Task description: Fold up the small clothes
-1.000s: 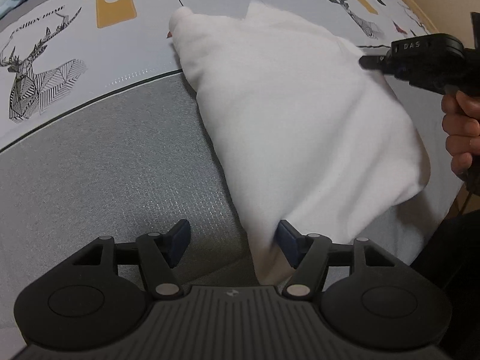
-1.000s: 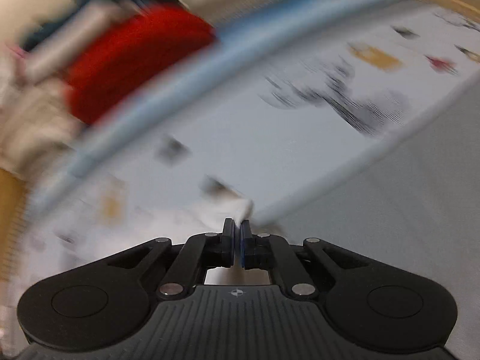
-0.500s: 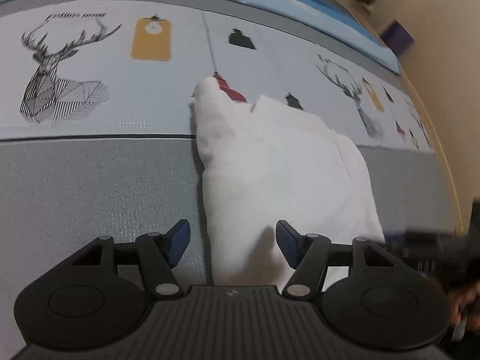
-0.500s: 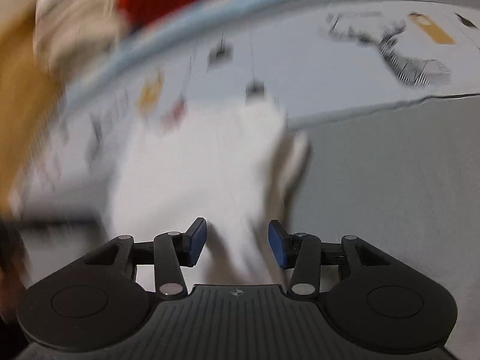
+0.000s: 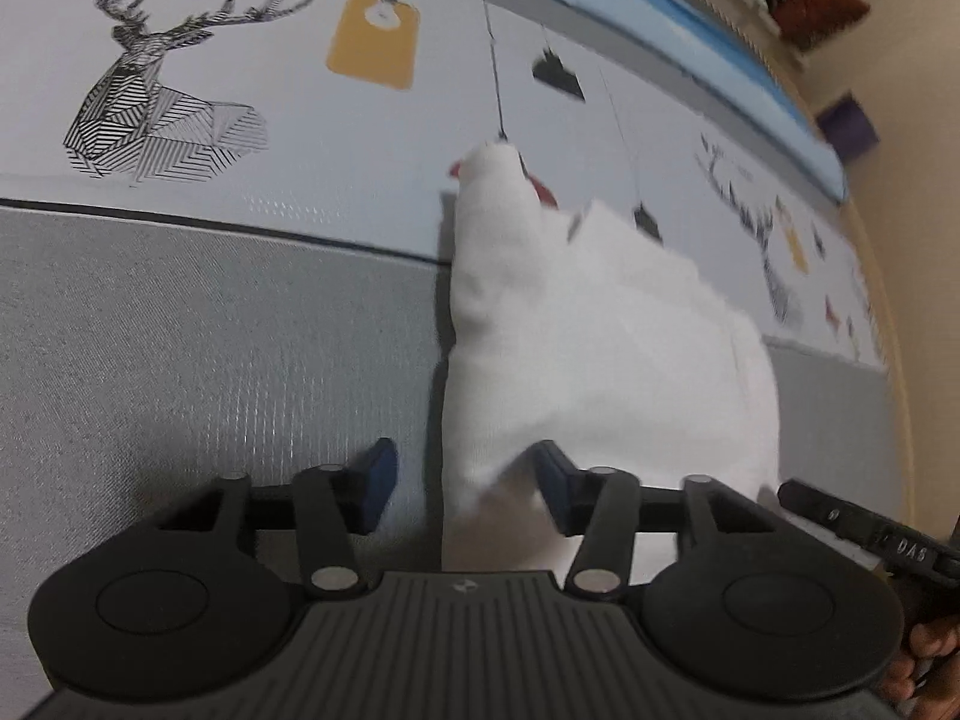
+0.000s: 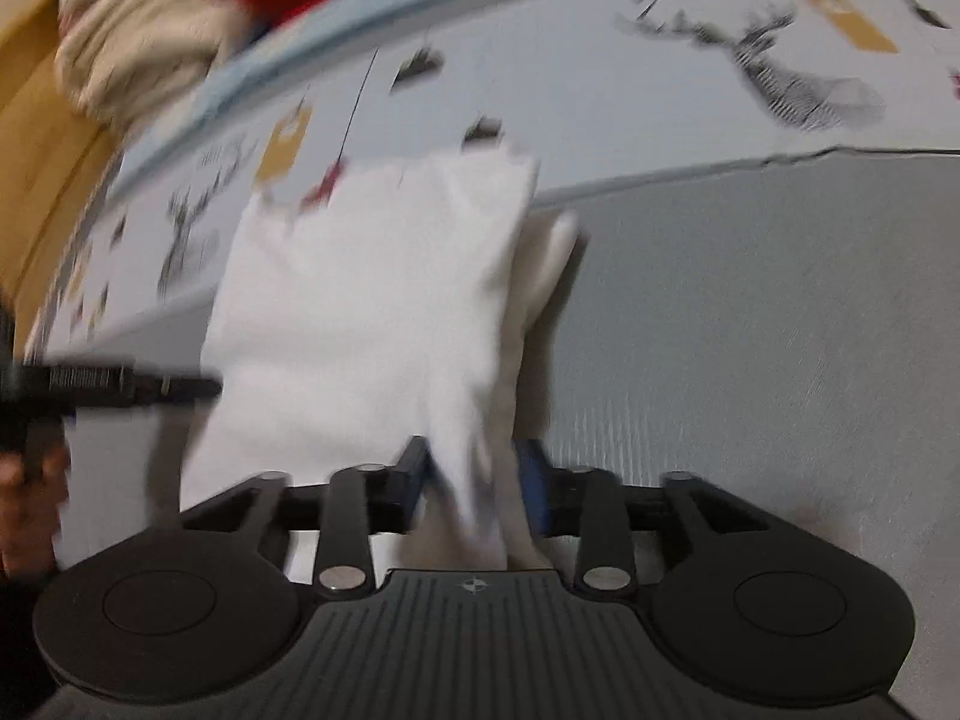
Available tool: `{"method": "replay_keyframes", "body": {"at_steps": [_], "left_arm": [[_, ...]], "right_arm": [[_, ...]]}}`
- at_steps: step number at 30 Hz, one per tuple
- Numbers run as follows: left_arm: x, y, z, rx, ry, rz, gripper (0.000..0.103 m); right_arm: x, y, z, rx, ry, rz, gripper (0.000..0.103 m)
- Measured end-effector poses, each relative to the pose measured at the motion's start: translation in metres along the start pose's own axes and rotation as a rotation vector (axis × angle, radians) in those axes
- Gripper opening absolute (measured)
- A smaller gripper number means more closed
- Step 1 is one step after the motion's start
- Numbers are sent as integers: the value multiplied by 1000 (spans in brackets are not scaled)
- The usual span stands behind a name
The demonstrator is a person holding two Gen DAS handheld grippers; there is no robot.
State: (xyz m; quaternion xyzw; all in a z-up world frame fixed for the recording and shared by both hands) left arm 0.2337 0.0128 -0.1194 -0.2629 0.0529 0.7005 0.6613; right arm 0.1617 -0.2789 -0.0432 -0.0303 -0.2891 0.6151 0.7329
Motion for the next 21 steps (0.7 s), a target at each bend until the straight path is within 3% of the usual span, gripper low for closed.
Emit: {"method": "replay_keyframes", "body": {"at_steps": [1, 5, 11, 14, 15, 17, 21], "left_arm": [[2, -2, -1, -3, 15, 21, 64], [-1, -6, -10, 9, 56, 70, 66], [-7, -4, -32, 32, 62, 71, 66], [-9, -7, -40, 25, 67, 49, 53], [-10, -9, -39, 15, 61, 33, 45], [-14, -16, -35, -17, 63, 1, 35], [-23, -39, -7, -143, 50, -50, 31]], "right_arm": [[-1, -7, 0, -35, 3, -32, 70], [-3, -15, -21, -32, -36, -151, 69], [-1, -12, -67, 45, 29, -207, 68], [0, -12, -76, 43, 37, -226, 67], [1, -13, -76, 37, 35, -221, 65], [7, -17, -75, 17, 22, -210, 43], [17, -32, -66, -76, -17, -210, 28]]}}
Point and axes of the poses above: each gripper's, at about its wrist camera, not at the fingertips, and z roughly against the way its jaws point, x to its left, y to its underside, the point moved 6 cm from there along -z, roughly the way its jaws point, and after that the axes turned 1 degree about -z, right-handed, at the moved point
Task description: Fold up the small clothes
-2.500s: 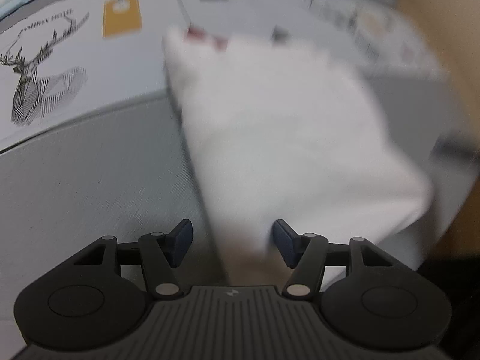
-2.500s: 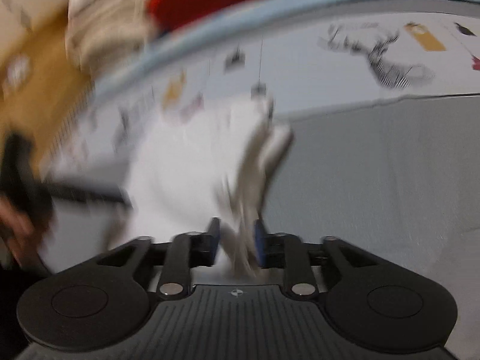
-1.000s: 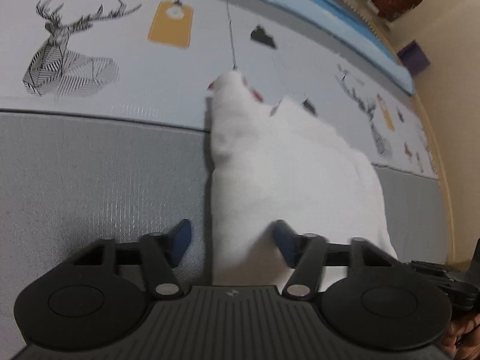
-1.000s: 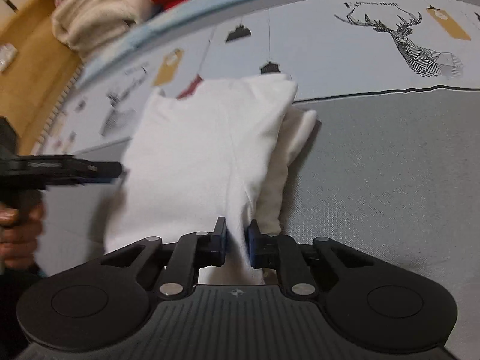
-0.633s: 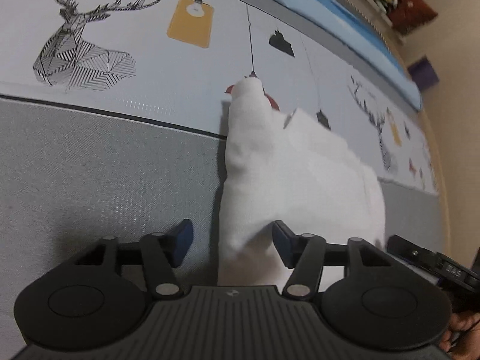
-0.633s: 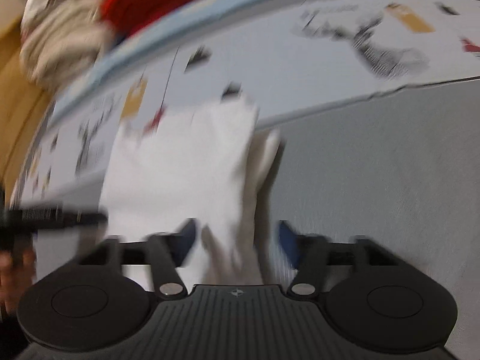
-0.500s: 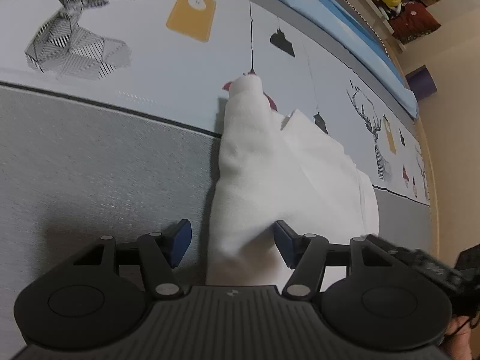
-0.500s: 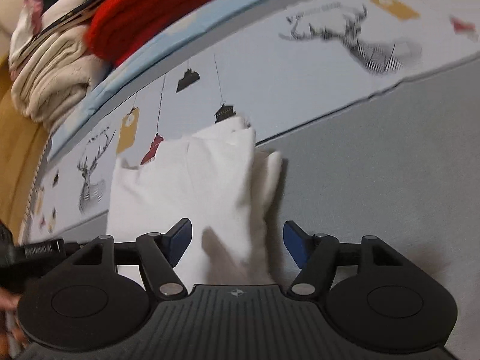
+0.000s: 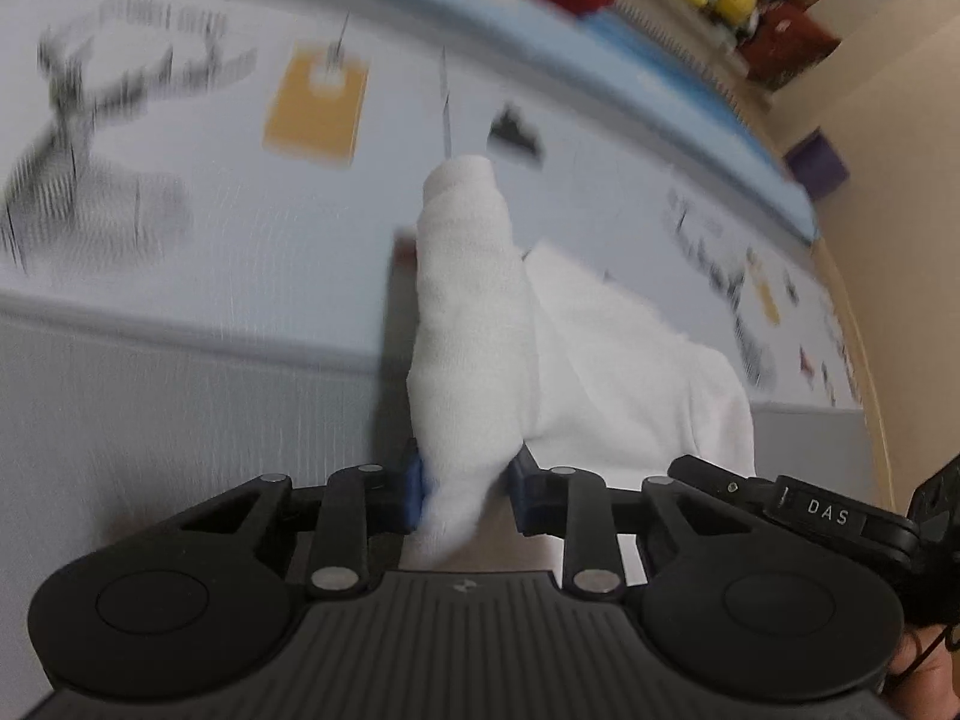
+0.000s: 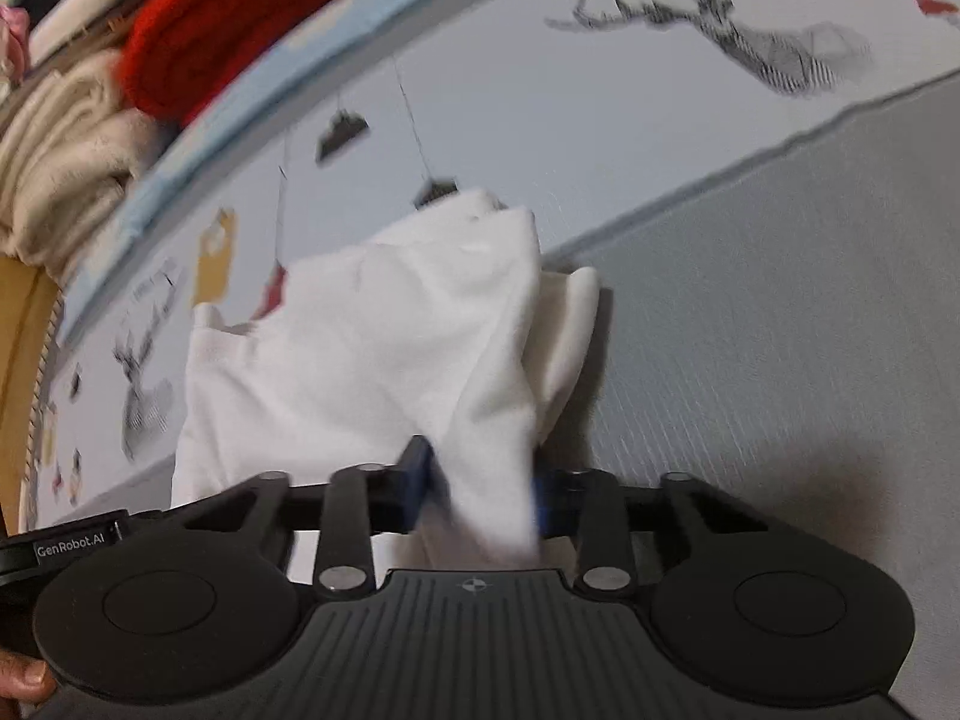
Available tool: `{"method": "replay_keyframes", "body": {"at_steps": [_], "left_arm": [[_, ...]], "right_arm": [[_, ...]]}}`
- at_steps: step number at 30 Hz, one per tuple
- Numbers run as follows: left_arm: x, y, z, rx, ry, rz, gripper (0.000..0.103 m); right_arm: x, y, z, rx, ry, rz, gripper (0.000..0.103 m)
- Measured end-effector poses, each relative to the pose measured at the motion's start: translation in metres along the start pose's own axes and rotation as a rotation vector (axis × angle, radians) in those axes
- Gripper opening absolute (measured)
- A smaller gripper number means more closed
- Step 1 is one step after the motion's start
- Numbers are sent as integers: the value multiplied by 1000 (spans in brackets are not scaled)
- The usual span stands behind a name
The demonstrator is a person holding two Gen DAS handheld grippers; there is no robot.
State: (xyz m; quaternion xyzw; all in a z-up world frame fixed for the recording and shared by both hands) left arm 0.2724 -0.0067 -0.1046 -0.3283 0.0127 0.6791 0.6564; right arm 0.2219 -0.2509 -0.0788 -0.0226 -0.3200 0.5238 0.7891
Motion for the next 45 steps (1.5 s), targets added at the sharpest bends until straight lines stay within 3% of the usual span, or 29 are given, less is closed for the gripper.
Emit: {"method": "replay_keyframes", "body": {"at_steps": [2, 4, 6, 7, 8, 9, 11, 14, 17, 21, 22, 24, 26, 28, 30, 33, 35, 39, 43, 45], "left_arm": [[-4, -16, 19, -82, -3, -19, 31], [0, -34, 39, -182, -11, -15, 38], [13, -47, 55, -270, -54, 19, 52], [19, -50, 58, -274, -59, 38, 55], [27, -51, 57, -251, -52, 68, 57], [35, -48, 52, -203, -41, 99, 57], [45, -39, 39, -101, -32, 144, 57], [56, -25, 22, 11, -65, 149, 57], [72, -22, 19, 19, -118, 195, 57], [96, -9, 14, 58, -119, 281, 57], [98, -3, 7, 93, -98, 299, 56], [93, 3, 3, 128, -53, 305, 35], [80, 2, 7, 114, -46, 236, 32], [69, 4, 9, 116, -27, 175, 32], [69, 9, 6, 131, -65, 144, 32], [73, 12, 6, 139, -101, 131, 34], [73, 12, 9, 136, -112, 120, 35], [70, 12, 17, 127, -141, 93, 35], [67, 11, 29, 103, -199, 64, 45], [63, 10, 35, 80, -230, 52, 58]], "right_arm": [[18, -10, 6, -73, -31, 62, 27], [38, -18, 12, -151, -58, 132, 28], [52, -27, 19, -220, -104, 144, 36], [55, -31, 19, -244, -105, 142, 43], [55, -34, 18, -258, -84, 139, 58], [52, -38, 15, -267, -48, 130, 61], [44, -39, 11, -241, -13, 104, 62], [45, -31, 7, -144, -62, 117, 61], [51, -17, 2, -70, -67, 168, 60], [54, 3, -6, -6, -44, 203, 60], [52, 9, -12, 30, -14, 210, 60], [45, 16, -20, 74, 40, 206, 58], [40, 10, -13, 46, 12, 152, 33], [38, 3, -6, 16, -7, 122, 23], [34, 2, -7, 7, 42, 149, 23], [32, 5, -9, 34, 47, 150, 26], [31, 7, -7, 36, 71, 172, 36], [26, 9, -5, 52, 110, 211, 42], [33, 10, 10, 13, 149, 282, 42], [38, 11, 21, -31, 176, 336, 42]]}}
Point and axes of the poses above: each gripper's, at about its wrist camera, not at the fingertips, and z roughly against the way its jaws point, x to its left, y to its underside, the point moved 6 cm from there along -z, roughly the way its jaws point, and after that the axes turned 1 degree about -z, right-handed, at the moved point
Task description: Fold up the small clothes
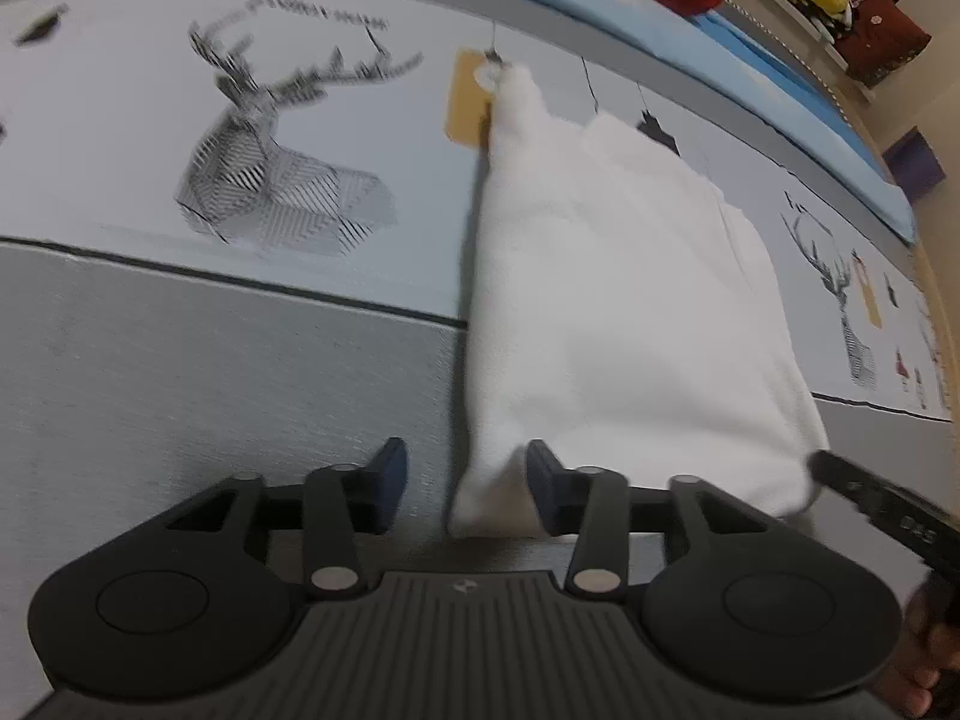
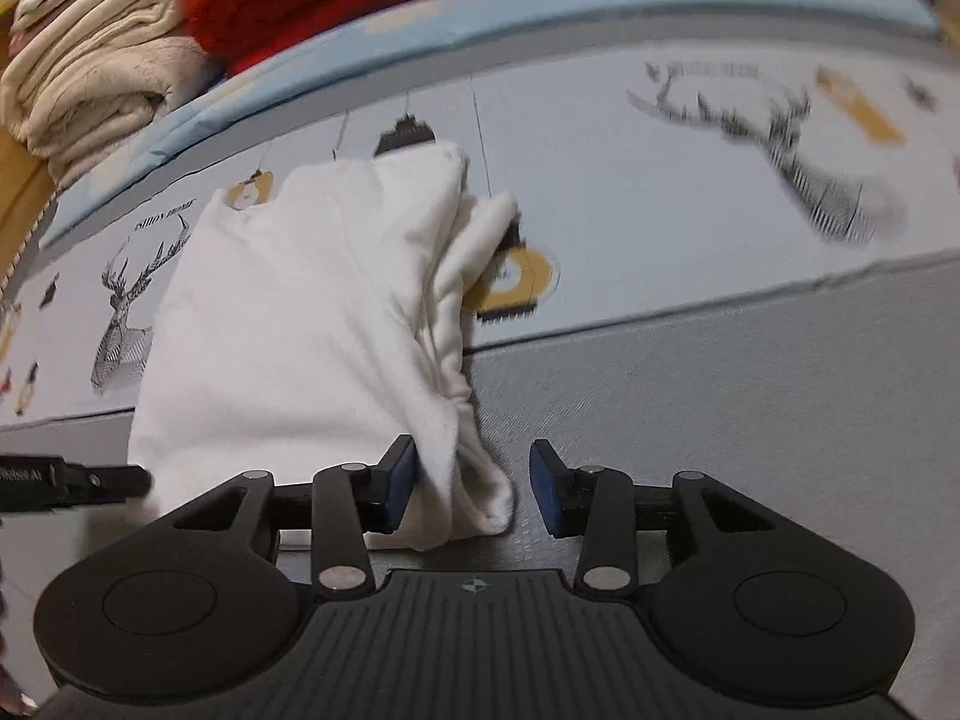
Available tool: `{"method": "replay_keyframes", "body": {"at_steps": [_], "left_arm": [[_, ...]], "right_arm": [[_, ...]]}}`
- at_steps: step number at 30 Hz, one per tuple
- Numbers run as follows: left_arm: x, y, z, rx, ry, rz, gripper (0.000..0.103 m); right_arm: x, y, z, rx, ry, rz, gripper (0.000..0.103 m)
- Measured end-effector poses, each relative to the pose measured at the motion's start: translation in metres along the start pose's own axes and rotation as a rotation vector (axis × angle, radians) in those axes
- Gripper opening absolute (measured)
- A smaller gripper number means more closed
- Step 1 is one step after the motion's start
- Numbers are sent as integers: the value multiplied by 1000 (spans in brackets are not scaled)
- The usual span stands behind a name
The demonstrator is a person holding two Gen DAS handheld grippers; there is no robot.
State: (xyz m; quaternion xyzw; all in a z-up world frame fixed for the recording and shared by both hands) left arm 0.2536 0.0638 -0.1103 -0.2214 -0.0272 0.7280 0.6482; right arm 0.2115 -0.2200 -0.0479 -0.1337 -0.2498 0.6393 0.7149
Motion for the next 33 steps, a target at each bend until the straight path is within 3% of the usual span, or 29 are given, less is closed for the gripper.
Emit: {"method": "replay_keyframes", "body": {"at_steps": [3, 4, 6, 10, 12, 14, 16, 18, 23, 26, 28, 33], "left_arm": [[1, 0, 21, -61, -51, -10, 72], [2, 0, 31, -93, -70, -18, 73], [-1, 1, 55, -180, -116, -56, 85], [-7, 4, 106, -336, -178, -135, 92], [-11, 13, 136, -427, -170, -142, 96], [-17, 28, 163, -510, -165, -157, 103], [-25, 51, 184, -578, -164, -189, 103], [-31, 75, 197, -591, -149, -214, 103], [-44, 144, 199, -569, -131, -227, 103], [-49, 176, 176, -492, -95, -206, 103], [-53, 180, 160, -426, -94, -198, 103], [-54, 166, 142, -453, -140, -227, 103]], "right_arm": [[3, -3, 21, -86, 56, 69, 42], [4, -5, 30, -126, 76, 94, 43], [5, -8, 54, -217, 99, 128, 43], [6, -12, 105, -342, 102, 139, 45], [10, -11, 135, -406, 114, 140, 53], [13, -2, 162, -450, 101, 125, 69], [17, 14, 184, -461, 79, 118, 80], [18, 35, 194, -441, 95, 125, 90], [16, 84, 197, -389, 118, 132, 90], [18, 106, 184, -359, 137, 122, 90], [23, 112, 180, -341, 117, 94, 90], [34, 117, 163, -302, 135, 151, 90]]}}
Point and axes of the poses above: each gripper's, at about its wrist camera, not at the fingertips, and z roughly against the way its jaws point, x to its left, y to its underside, the point moved 6 cm from there along -z, roughly the way its jaws point, and after that the axes turned 1 degree about -z, right-handed, at the moved point
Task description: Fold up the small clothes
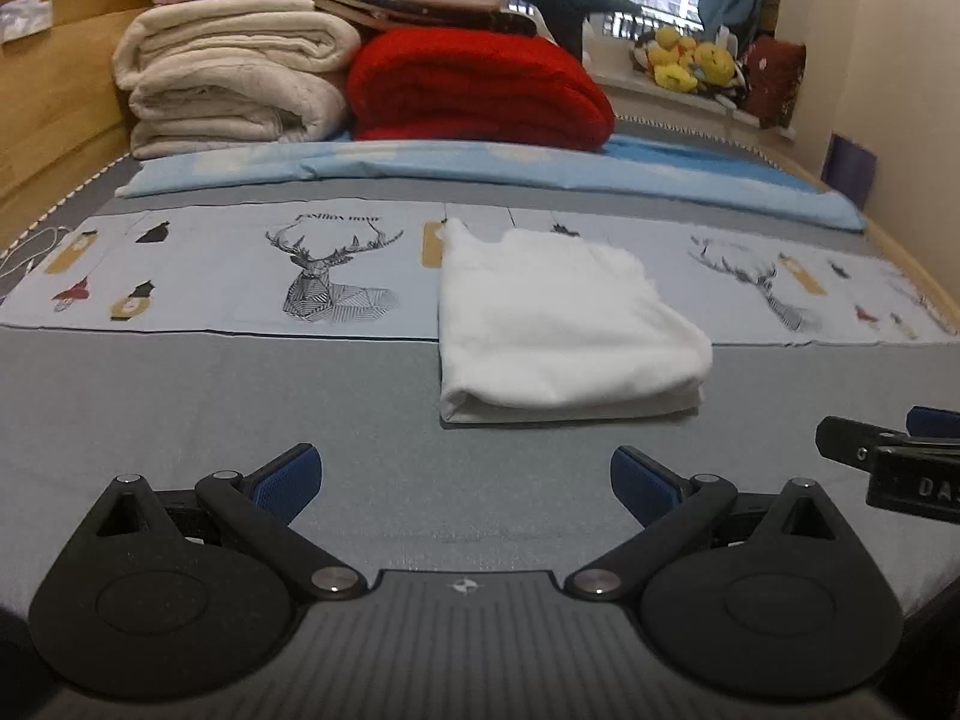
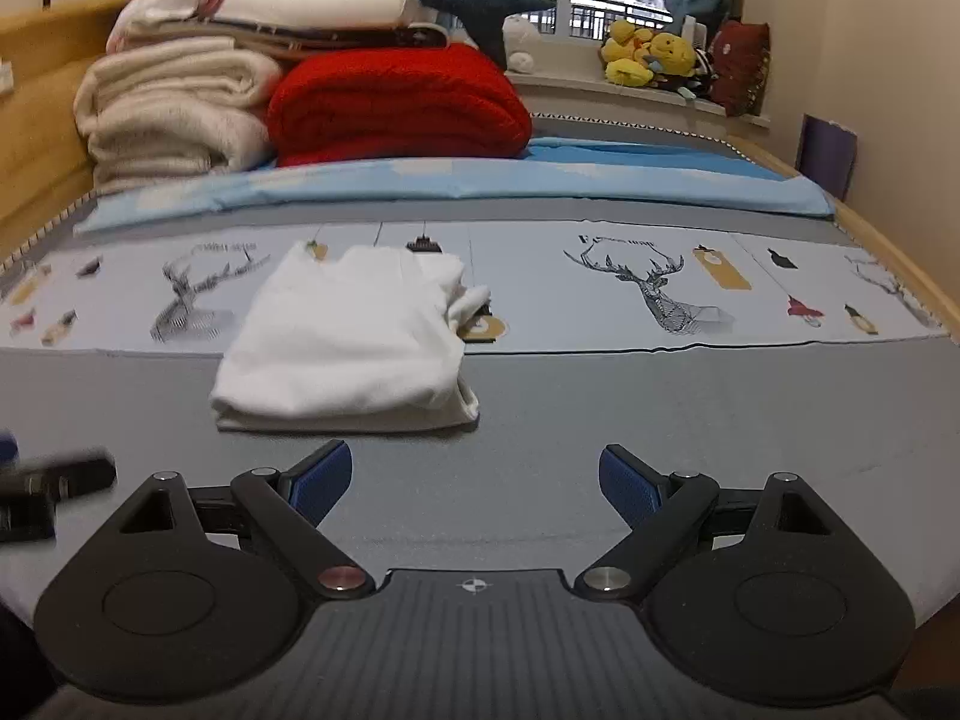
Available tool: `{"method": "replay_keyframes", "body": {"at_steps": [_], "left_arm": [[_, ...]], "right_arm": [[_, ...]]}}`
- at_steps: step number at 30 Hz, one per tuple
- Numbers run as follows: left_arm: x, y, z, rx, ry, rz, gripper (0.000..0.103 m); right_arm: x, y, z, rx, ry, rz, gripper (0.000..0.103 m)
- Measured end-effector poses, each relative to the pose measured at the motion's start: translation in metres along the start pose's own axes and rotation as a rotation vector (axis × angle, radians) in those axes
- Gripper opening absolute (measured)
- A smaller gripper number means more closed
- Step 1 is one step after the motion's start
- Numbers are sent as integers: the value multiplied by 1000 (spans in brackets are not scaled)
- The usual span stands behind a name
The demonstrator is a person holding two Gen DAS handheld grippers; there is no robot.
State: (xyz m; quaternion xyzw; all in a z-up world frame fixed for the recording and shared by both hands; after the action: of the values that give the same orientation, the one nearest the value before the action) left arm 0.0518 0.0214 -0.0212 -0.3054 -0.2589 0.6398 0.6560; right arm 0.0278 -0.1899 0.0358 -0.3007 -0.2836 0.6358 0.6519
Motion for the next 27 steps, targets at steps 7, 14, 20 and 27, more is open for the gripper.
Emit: {"method": "replay_keyframes", "body": {"at_steps": [7, 14, 20, 27], "left_arm": [[0, 3, -19, 46, 13, 42, 103], [-7, 2, -19, 21, 28, 14, 103], [-6, 3, -19, 24, 44, 17, 103], [-7, 4, -20, 23, 50, 7, 103]], "right_arm": [[8, 3, -16, 30, 5, 18, 90], [12, 2, -18, 32, -3, 33, 90], [14, 3, -18, 36, -6, 38, 90], [15, 4, -18, 36, -6, 51, 90]]}}
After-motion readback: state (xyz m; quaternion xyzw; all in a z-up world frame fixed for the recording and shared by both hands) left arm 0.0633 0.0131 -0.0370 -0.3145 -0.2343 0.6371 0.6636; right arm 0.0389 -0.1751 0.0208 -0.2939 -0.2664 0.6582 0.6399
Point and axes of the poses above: each gripper's, at about its wrist camera, not at the fingertips, and z roughly against the way its jaws point, x to its left, y to its underside, the point moved 6 cm from there along -z, roughly the way its jaws point, and after that the axes turned 1 degree about -z, right-handed, at the moved point
